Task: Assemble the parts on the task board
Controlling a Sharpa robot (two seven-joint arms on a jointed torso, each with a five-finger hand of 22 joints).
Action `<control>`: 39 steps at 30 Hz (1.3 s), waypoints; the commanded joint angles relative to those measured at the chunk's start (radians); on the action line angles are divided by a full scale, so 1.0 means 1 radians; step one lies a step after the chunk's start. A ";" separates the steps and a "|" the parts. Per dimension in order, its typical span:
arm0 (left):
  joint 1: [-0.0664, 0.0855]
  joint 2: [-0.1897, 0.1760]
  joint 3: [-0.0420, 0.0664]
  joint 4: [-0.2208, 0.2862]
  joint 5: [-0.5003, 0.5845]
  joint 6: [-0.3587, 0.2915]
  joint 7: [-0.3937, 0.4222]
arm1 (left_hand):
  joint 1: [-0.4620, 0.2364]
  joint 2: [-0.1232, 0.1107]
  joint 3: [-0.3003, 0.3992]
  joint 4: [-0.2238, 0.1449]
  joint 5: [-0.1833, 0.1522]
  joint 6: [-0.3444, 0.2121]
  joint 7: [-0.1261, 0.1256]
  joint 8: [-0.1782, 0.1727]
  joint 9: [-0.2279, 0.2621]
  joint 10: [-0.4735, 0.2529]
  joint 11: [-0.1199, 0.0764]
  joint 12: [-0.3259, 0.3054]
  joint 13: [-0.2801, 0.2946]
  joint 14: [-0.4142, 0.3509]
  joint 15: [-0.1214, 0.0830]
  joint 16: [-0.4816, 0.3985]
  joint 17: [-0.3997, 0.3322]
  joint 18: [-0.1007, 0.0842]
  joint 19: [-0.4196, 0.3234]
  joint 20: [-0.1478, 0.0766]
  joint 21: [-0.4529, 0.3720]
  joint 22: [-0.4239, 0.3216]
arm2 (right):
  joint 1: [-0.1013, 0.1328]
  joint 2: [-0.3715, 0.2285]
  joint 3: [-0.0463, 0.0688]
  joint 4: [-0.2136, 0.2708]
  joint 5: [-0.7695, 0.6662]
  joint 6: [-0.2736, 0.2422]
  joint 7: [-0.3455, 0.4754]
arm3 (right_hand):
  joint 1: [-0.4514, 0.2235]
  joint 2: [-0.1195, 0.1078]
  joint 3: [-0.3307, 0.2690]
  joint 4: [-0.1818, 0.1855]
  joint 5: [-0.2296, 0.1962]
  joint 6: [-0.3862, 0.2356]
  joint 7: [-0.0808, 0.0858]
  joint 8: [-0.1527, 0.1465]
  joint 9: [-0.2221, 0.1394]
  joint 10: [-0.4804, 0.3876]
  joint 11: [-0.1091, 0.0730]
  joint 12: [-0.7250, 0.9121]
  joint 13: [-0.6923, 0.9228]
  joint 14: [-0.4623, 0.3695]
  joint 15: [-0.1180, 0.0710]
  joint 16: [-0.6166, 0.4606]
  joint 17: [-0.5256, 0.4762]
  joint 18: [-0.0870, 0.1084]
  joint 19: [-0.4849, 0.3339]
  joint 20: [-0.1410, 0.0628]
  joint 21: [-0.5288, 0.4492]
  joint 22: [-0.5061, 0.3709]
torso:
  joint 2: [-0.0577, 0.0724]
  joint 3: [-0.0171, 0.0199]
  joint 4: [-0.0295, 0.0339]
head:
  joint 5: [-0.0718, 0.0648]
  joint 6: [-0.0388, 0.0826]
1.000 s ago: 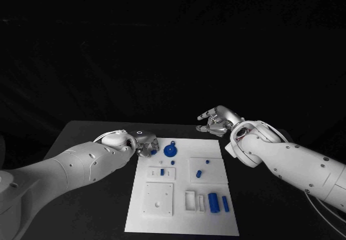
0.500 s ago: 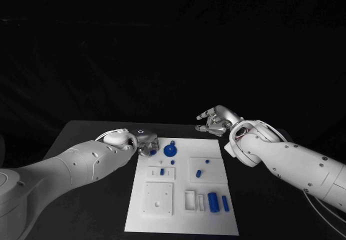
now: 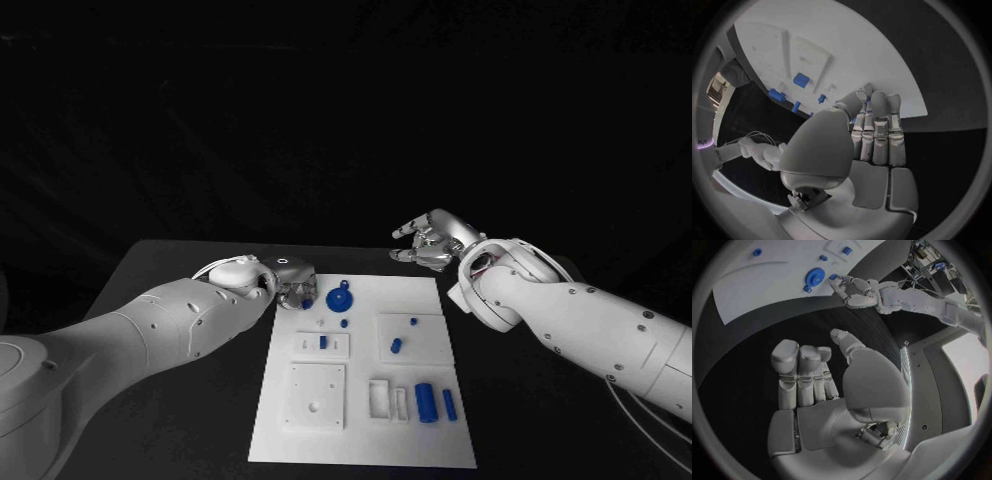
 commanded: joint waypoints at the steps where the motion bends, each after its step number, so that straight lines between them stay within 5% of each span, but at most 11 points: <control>1: -0.019 -0.002 -0.009 -0.006 -0.033 0.063 -0.014 | -0.011 -0.003 0.006 0.004 0.000 0.006 0.000 -0.001 0.001 0.000 0.008 -0.003 0.000 0.008 0.000 -0.007 -0.002 0.010 0.006 0.006 -0.012 0.019 | 0.000 -0.001 0.000 0.002 -0.003 0.013 0.005 | -0.004 0.004 0.005 0.002 0.007 0.009 -0.001 0.000 0.001 -0.001 -0.006 0.005 0.002 0.003 0.000 0.004 0.001 0.005 0.037 0.003 0.002 0.110 | -0.001 -0.0001 0.0011 | -0.001 -0.001; 8: -0.019 -0.005 -0.009 -0.006 -0.034 0.061 -0.020 | -0.031 -0.020 -0.005 0.026 -0.005 -0.015 -0.001 -0.002 0.000 0.002 0.013 -0.003 0.000 0.016 0.010 -0.010 -0.002 0.012 0.025 0.015 -0.045 0.009 | 0.000 -0.004 0.000 0.003 -0.003 0.013 0.005 | -0.004 0.004 0.005 0.002 0.007 0.009 -0.001 0.000 0.001 -0.001 -0.006 0.005 0.002 0.003 0.000 0.004 0.001 0.005 0.037 0.003 0.002 0.110 | -0.001 -0.0005 0.0011 | -0.002 -0.001; 12: -0.019 -0.008 -0.009 -0.003 -0.034 0.061 -0.027 | -0.051 -0.034 -0.064 0.063 0.018 -0.030 0.000 -0.001 0.000 0.011 0.012 -0.003 0.000 0.024 0.013 -0.010 -0.002 0.005 0.055 0.019 -0.101 -0.028 | 0.000 -0.006 0.000 0.004 -0.003 0.013 0.004 | -0.004 0.004 0.005 0.002 0.007 0.009 -0.001 0.000 0.001 -0.001 -0.006 0.005 0.002 0.003 0.000 0.004 0.001 0.005 0.037 0.003 0.002 0.110 | -0.001 -0.0009 0.0019 | -0.002 -0.001; 25: -0.025 -0.002 -0.010 0.005 -0.046 0.061 -0.069 | -0.072 -0.085 -0.245 0.213 -0.009 -0.077 0.022 -0.001 0.001 0.027 0.011 0.001 0.003 0.029 0.016 -0.008 0.003 -0.017 0.132 0.020 -0.253 -0.064 | 0.000 -0.008 0.000 0.006 -0.003 0.013 0.005 | -0.005 0.004 0.007 0.004 0.008 0.011 -0.001 0.000 0.001 -0.001 -0.006 0.006 0.002 0.003 0.000 0.005 0.002 0.005 0.037 0.003 0.004 0.111 | 0.000 0.0003 -0.0007 | 0.002 -0.001; 39: -0.028 -0.006 -0.010 0.005 -0.050 0.060 -0.113 | -0.071 -0.095 -0.258 0.248 -0.011 -0.083 0.025 0.000 0.001 0.001 0.017 0.002 0.003 0.022 0.020 -0.015 -0.001 -0.016 0.162 0.024 -0.342 -0.016 | 0.000 -0.009 0.000 0.006 -0.004 0.013 0.005 | -0.005 0.004 0.007 0.004 0.008 0.011 -0.001 0.000 0.001 -0.001 -0.006 0.006 0.002 0.003 0.000 0.005 0.002 0.005 0.037 0.003 0.004 0.111 | -0.001 0.0002 -0.0003 | 0.002 -0.001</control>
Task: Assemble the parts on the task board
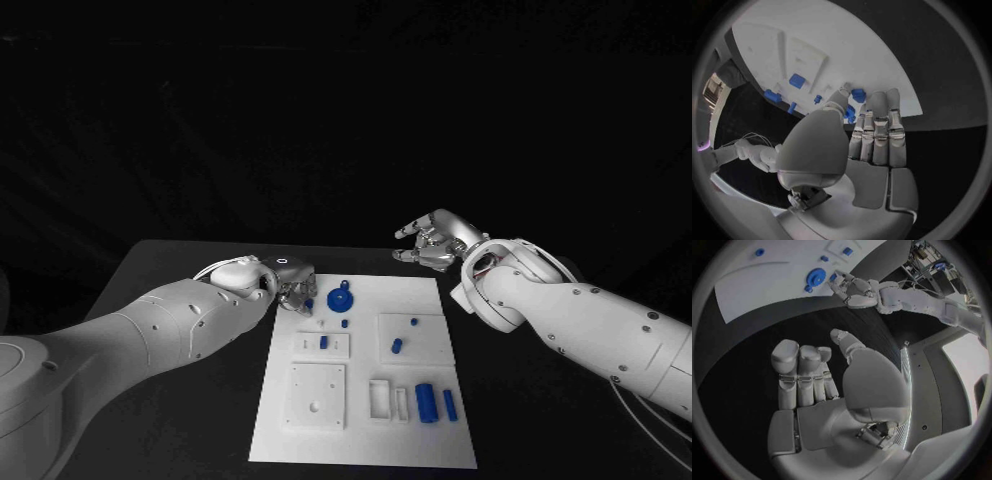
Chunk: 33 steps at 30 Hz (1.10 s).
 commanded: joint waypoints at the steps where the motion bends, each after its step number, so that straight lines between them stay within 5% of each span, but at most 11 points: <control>1: -0.025 -0.004 -0.012 -0.006 -0.037 0.071 -0.058 | 0.013 0.011 0.014 -0.005 0.025 0.008 -0.006 0.000 0.001 -0.013 0.015 -0.001 -0.003 0.002 0.002 -0.004 -0.001 -0.015 0.007 -0.001 -0.006 0.004 | 0.000 0.000 0.000 0.002 -0.004 0.011 0.005 | -0.005 0.004 0.004 0.001 0.003 0.009 0.001 0.000 0.001 -0.001 -0.006 0.006 0.001 0.003 0.000 0.005 0.001 0.005 0.037 0.003 0.004 0.111 | 0.000 0.0000 -0.0006 | 0.000 -0.001; 8: -0.026 -0.006 -0.012 -0.006 -0.040 0.097 -0.058 | 0.028 0.026 0.086 -0.052 0.171 0.047 -0.014 0.000 0.003 -0.003 0.010 -0.003 -0.004 -0.003 -0.005 -0.003 0.002 -0.017 0.006 -0.010 -0.012 0.035 | 0.000 0.001 0.000 0.001 -0.004 0.012 0.005 | -0.005 0.004 0.004 0.001 0.003 0.009 0.001 0.000 0.001 -0.001 -0.006 0.006 0.001 0.003 0.000 0.005 0.001 0.005 0.037 0.003 0.004 0.111 | 0.000 -0.0008 0.0002 | -0.001 -0.001; 18: -0.028 -0.008 -0.012 -0.002 -0.041 0.132 -0.040 | 0.009 0.034 0.236 -0.132 0.236 0.079 -0.018 -0.001 0.002 0.008 0.006 -0.006 -0.005 -0.007 -0.009 0.006 0.011 -0.005 -0.039 -0.014 0.093 0.045 | 0.000 0.002 0.000 0.001 -0.004 0.013 0.006 | -0.005 0.004 0.004 0.001 0.003 0.009 0.001 0.000 0.001 -0.001 -0.006 0.006 0.001 0.003 0.000 0.005 0.001 0.005 0.037 0.003 0.004 0.111 | 0.000 -0.0006 0.0001 | -0.001 -0.004; 24: -0.028 -0.009 -0.012 -0.004 -0.035 0.125 -0.030 | -0.018 0.034 0.259 -0.160 0.336 0.067 -0.017 -0.001 0.002 0.028 0.002 -0.006 -0.005 -0.004 -0.011 0.014 0.016 0.003 -0.087 -0.016 0.203 0.043 | 0.000 0.003 0.000 0.001 -0.004 0.013 0.006 | -0.005 0.004 0.004 0.001 0.003 0.009 0.001 0.000 0.001 -0.001 -0.006 0.006 0.001 0.003 0.000 0.005 0.001 0.005 0.037 0.003 0.004 0.111 | 0.000 -0.0008 0.0003 | 0.000 -0.002; 33: -0.030 -0.010 -0.012 -0.004 -0.035 0.138 -0.031 | -0.037 0.003 0.233 -0.154 0.332 0.015 -0.006 -0.001 0.002 0.015 0.009 -0.005 -0.004 -0.007 -0.007 0.012 0.018 -0.003 -0.085 -0.012 0.186 0.034 | 0.000 0.003 0.000 0.000 -0.004 0.014 0.007 | -0.005 0.004 0.004 0.001 0.003 0.009 0.001 0.000 0.001 -0.001 -0.006 0.006 0.001 0.003 0.000 0.005 0.001 0.005 0.037 0.003 0.004 0.111 | 0.000 -0.0004 -0.0003 | 0.001 -0.003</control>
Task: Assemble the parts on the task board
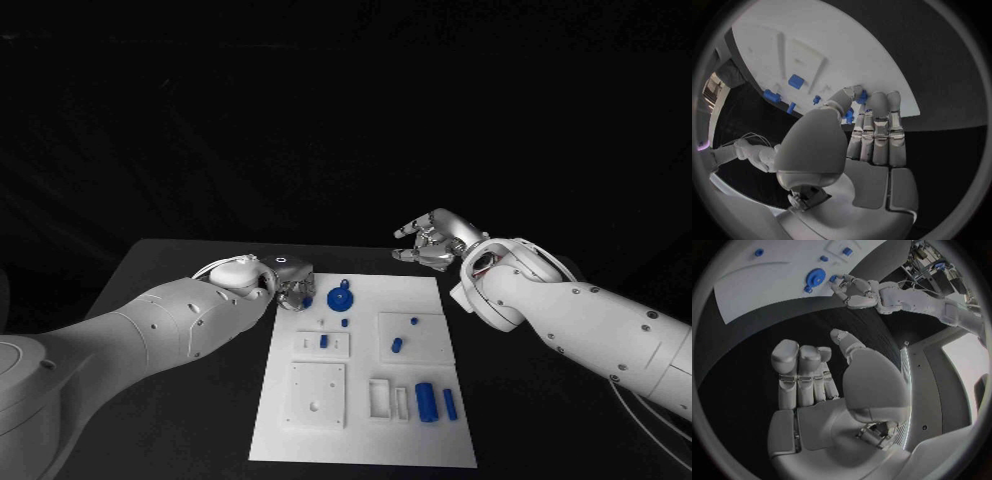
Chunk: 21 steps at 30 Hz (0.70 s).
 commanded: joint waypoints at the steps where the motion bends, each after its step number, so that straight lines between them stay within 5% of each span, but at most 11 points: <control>1: -0.030 -0.005 -0.015 -0.006 -0.033 0.130 -0.025 | 0.002 -0.006 -0.009 0.001 -0.005 -0.005 0.004 0.000 -0.001 -0.010 0.008 -0.002 -0.001 -0.004 -0.003 0.000 0.001 -0.002 0.000 0.002 -0.014 0.017 | 0.000 0.001 0.000 0.001 -0.004 0.012 0.007 | -0.005 0.004 0.004 0.001 0.003 0.008 0.002 0.000 0.001 -0.002 -0.006 0.006 0.001 0.003 0.000 0.005 0.001 0.005 0.037 0.003 0.004 0.110 | 0.000 0.0000 -0.0006 | 0.000 0.000; 6: -0.036 -0.004 -0.015 -0.007 -0.037 0.123 -0.023 | 0.009 -0.007 -0.011 -0.002 -0.009 -0.007 0.005 0.000 0.000 -0.008 0.008 -0.002 -0.001 -0.003 -0.004 0.001 0.002 -0.001 0.004 0.001 -0.018 0.020 | 0.000 0.001 0.000 0.001 -0.004 0.011 0.007 | -0.005 0.004 0.004 0.001 0.003 0.008 0.002 0.000 0.001 -0.002 -0.006 0.006 0.001 0.003 0.000 0.005 0.001 0.005 0.037 0.003 0.004 0.110 | 0.000 -0.0002 0.0005 | 0.000 0.001; 9: -0.039 -0.003 -0.015 -0.008 -0.037 0.115 -0.021 | 0.005 -0.006 -0.023 0.006 -0.055 0.000 0.002 0.000 0.000 0.002 0.005 -0.001 -0.001 0.000 -0.005 0.002 0.003 -0.004 0.009 0.002 -0.028 0.015 | 0.000 0.001 0.000 0.002 -0.004 0.011 0.008 | -0.005 0.004 0.004 0.001 0.003 0.008 0.002 0.000 0.001 -0.002 -0.006 0.006 0.001 0.003 0.000 0.005 0.001 0.005 0.037 0.003 0.004 0.110 | 0.000 -0.0005 0.0009 | 0.000 0.001; 14: -0.045 0.000 -0.015 -0.010 -0.038 0.095 -0.019 | -0.001 -0.007 -0.047 0.037 -0.085 0.020 -0.006 0.000 0.001 0.025 -0.005 0.000 0.000 0.006 -0.010 0.007 0.007 -0.014 0.029 -0.003 -0.061 0.008 | 0.000 0.000 0.000 0.004 -0.004 0.010 0.008 | -0.006 0.002 0.004 0.003 0.004 0.009 0.002 0.000 0.001 -0.001 -0.006 0.006 0.002 0.003 0.000 0.005 0.001 0.005 0.037 0.003 0.003 0.109 | 0.000 0.0002 0.0002 | 0.001 0.000; 21: -0.053 0.003 -0.015 -0.015 -0.048 0.078 -0.024 | -0.038 -0.025 -0.087 0.072 -0.060 0.058 -0.021 0.002 0.021 0.057 -0.017 0.005 0.001 0.011 -0.016 0.020 0.016 -0.027 0.047 -0.009 -0.096 0.001 | -0.001 0.000 0.000 0.005 -0.004 0.011 0.009 | -0.006 0.002 0.004 0.003 0.004 0.009 0.002 0.000 0.001 -0.001 -0.006 0.006 0.002 0.003 0.000 0.005 0.001 0.005 0.037 0.003 0.003 0.109 | 0.000 0.0011 -0.0008 | 0.000 -0.001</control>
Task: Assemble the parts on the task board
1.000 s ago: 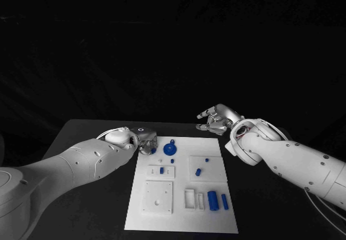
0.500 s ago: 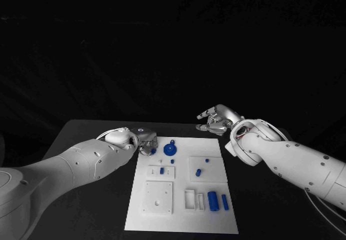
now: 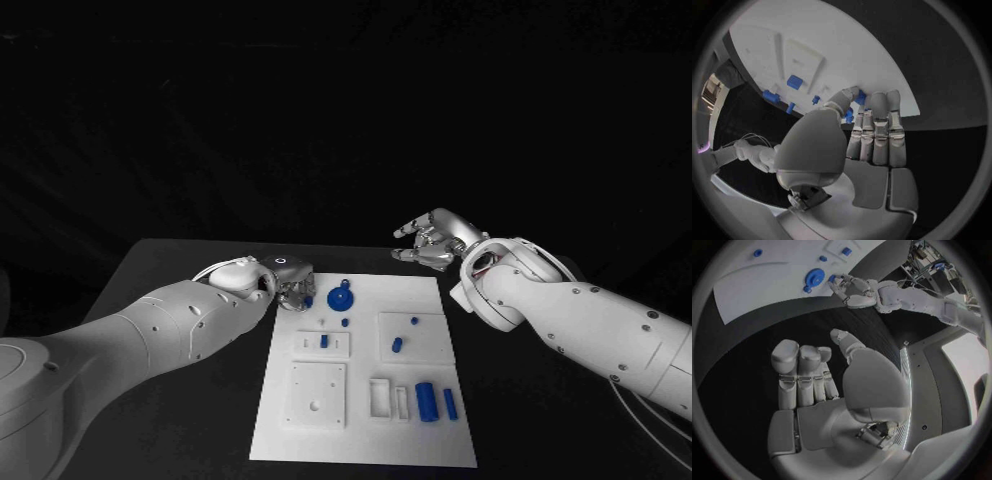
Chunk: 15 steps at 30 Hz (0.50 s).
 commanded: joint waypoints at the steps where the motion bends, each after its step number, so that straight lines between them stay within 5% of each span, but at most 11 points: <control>1: -0.042 0.000 -0.019 -0.006 -0.048 0.106 -0.029 | -0.024 -0.008 -0.016 0.010 0.025 0.014 -0.002 0.003 0.015 0.016 -0.004 0.002 0.001 -0.001 -0.006 0.013 0.006 -0.014 0.009 0.000 -0.012 0.002 | 0.000 0.000 0.000 0.002 -0.004 0.010 0.008 | -0.006 0.002 0.004 0.003 0.005 0.011 0.001 0.000 0.001 -0.002 -0.005 0.006 0.002 0.003 0.000 0.005 0.001 0.005 0.037 0.003 0.003 0.110 | 0.000 0.0004 -0.0006 | -0.001 -0.001; 6: -0.048 0.000 -0.019 -0.013 -0.052 0.107 -0.032 | -0.050 -0.003 -0.019 0.018 0.126 0.028 -0.009 0.003 0.060 0.022 -0.009 0.005 0.002 -0.008 -0.010 0.026 0.015 -0.021 0.015 -0.006 -0.029 0.009 | -0.001 -0.001 0.000 0.003 -0.004 0.010 0.009 | -0.007 0.002 0.003 0.004 0.007 0.011 0.001 0.000 0.001 -0.001 -0.005 0.007 0.002 0.004 0.000 0.004 0.001 0.005 0.037 0.003 0.004 0.110 | 0.000 -0.0001 0.0003 | -0.001 -0.001; 15: -0.053 0.000 -0.019 -0.016 -0.055 0.097 -0.035 | -0.070 0.000 -0.032 0.022 0.123 0.026 -0.015 0.002 0.140 0.027 -0.011 0.009 0.002 -0.010 -0.011 0.033 0.021 -0.025 0.028 -0.007 -0.056 0.016 | -0.001 -0.003 0.000 0.004 -0.004 0.011 0.009 | -0.007 0.002 0.003 0.005 0.010 0.012 0.000 0.000 0.001 -0.002 -0.005 0.006 0.002 0.003 0.000 0.004 0.001 0.005 0.037 0.003 0.004 0.110 | 0.000 -0.0007 -0.0001 | 0.000 -0.001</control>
